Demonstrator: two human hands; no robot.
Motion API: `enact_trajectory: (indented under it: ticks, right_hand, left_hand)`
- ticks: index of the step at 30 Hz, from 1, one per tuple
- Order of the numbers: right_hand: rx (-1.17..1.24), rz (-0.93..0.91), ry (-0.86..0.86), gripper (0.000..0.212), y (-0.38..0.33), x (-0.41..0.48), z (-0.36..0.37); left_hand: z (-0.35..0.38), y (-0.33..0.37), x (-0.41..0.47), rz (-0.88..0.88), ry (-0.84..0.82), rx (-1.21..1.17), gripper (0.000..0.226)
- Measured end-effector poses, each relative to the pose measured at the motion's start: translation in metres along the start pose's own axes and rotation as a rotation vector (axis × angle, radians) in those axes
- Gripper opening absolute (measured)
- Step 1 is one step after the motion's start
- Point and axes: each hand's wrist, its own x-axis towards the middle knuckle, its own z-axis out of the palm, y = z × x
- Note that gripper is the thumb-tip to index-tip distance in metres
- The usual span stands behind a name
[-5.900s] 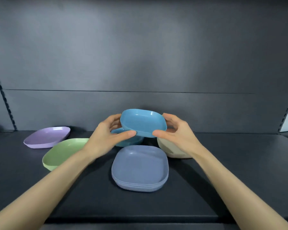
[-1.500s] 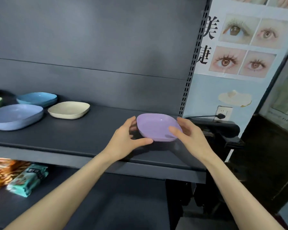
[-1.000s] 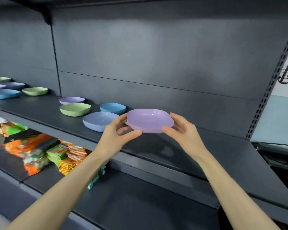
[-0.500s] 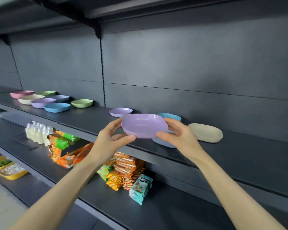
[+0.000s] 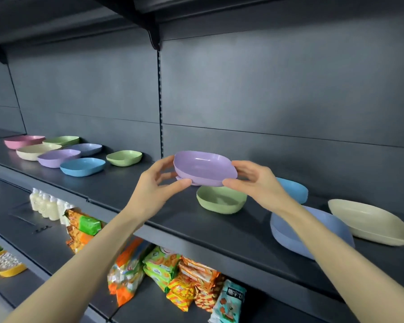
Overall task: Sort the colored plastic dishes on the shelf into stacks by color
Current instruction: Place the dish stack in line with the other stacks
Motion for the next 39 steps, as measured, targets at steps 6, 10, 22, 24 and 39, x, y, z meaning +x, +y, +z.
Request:
enact_trajectory:
  ticks: [6,10,22,24,39]
  right_hand:
    - [-0.15,0.073,-0.028,0.05,0.023,0.072,0.013]
    - [-0.273,0.182,-0.083,0.072,0.04,0.106,0.021]
    - [-0.539,0.412,-0.086,0.071,0.078,0.168,0.053]
    - [-0.567,0.461,-0.082,0.061,0.085,0.174,0.059]
    - [-0.654,0.529,-0.02,0.068,0.103,0.175,0.079]
  left_hand:
    - [-0.022,-0.052,0.071,-0.04,-0.075,-0.003,0.053]
    - [-0.028,-0.088,0.103,-0.086,-0.139,0.001,0.047]
    - [-0.042,-0.18,0.191,-0.151,-0.394,0.11,0.069]
    - [-0.043,-0.192,0.199,-0.161,-0.422,0.11,0.076]
    - [-0.031,-0.237,0.207,-0.113,-0.538,0.058,0.049]
